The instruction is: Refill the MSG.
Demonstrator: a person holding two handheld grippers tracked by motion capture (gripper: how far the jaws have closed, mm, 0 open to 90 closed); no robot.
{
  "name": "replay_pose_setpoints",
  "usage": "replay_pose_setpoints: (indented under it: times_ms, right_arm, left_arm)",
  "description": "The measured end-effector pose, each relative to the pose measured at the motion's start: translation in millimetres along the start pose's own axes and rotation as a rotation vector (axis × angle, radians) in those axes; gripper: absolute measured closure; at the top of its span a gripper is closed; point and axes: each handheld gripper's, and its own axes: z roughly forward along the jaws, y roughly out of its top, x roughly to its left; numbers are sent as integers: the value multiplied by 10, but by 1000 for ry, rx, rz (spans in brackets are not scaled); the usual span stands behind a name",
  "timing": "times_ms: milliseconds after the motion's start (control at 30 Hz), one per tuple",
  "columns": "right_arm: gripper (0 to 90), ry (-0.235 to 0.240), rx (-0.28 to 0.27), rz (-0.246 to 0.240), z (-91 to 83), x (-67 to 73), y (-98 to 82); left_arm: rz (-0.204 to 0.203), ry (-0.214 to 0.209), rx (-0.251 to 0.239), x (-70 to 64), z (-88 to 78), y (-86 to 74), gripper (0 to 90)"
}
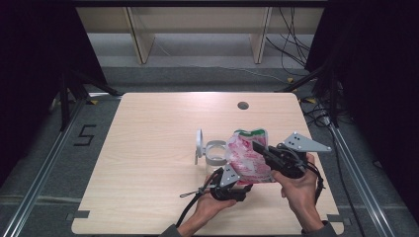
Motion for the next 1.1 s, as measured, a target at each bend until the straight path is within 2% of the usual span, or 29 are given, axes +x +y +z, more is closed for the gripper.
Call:
replay_pose_setpoints:
  times_ms: [33, 67, 100, 133, 167, 300, 367, 433, 467, 500, 533, 600, 667, 800, 833, 867, 933, 967, 1033, 1067, 1100]
  right_arm:
    - [900, 8, -3, -19, 9, 1, 18]
    - [900, 8, -3, -19, 9, 1, 18]
    - [900, -2, -1, 0, 11, 33, 25]
    - [900, 5, -19, -12, 33, 32, 38]
    - [900, -4, 2, -18, 26, 42, 64]
    - [900, -4, -5, -36, 46, 14, 92]
    - [900, 10, 6, 9, 44, 2, 117]
    - [900, -3, -2, -24, 74, -31, 135]
    - [900, 0, -1, -22, 82, -37, 138]
    - [900, -11, -16, 15, 103, -19, 136]
    - [900, 1, -3, -18, 109, -53, 151]
    - [900, 12, -10, 6, 137, -58, 159]
    - [900, 5, -6, 21, 174, -69, 172]
    - [900, 8, 0, -11, 239, -73, 206]
    - [900, 8, 0, -11, 239, -73, 206]
    - [900, 16, 0, 6, 256, -56, 222]
    - [900, 28, -3, -31, 321, -59, 296]
    - [900, 17, 1, -29, 334, -50, 309]
    - [900, 26, 5, -33, 355, -46, 326]
    - [900, 18, 11, -48, 362, -51, 338]
    - [900, 17, 7, -36, 402, -39, 367]
  left_arm:
    - [10, 26, -6, -10, -6, 3, 551]
    - [10, 26, -6, -10, -6, 3, 627]
    - [34, 46, -6, -2, -15, 4, 627]
    - [28, 39, -15, -1, -12, -2, 677]
    - [49, 32, -17, -14, -7, -4, 706]
    - [33, 24, -11, -59, -2, 31, 715]
    - [27, 29, -19, -82, 1, 39, 721]
    - [26, 40, -31, -106, 3, 34, 724]
    - [26, 40, -31, -106, 3, 34, 726]
    - [24, 40, -41, -126, 14, 33, 727]
    - [15, 42, -51, -135, 22, 31, 728]
    - [-23, 22, -77, -171, 50, 23, 728]
    - [-30, 7, -89, -213, 87, 29, 731]
    - [-31, 6, -107, -262, 125, 70, 736]
    - [-31, 6, -107, -262, 125, 70, 737]
    - [-47, -11, -136, -271, 147, 80, 737]
    - [-59, -2, -155, -266, 157, 99, 739]
    - [-59, 2, -158, -260, 159, 110, 739]
    - [-68, -2, -169, -245, 166, 118, 739]
    - [-71, 15, -174, -233, 164, 122, 739]
    - [-77, 24, -172, -201, 156, 133, 739]
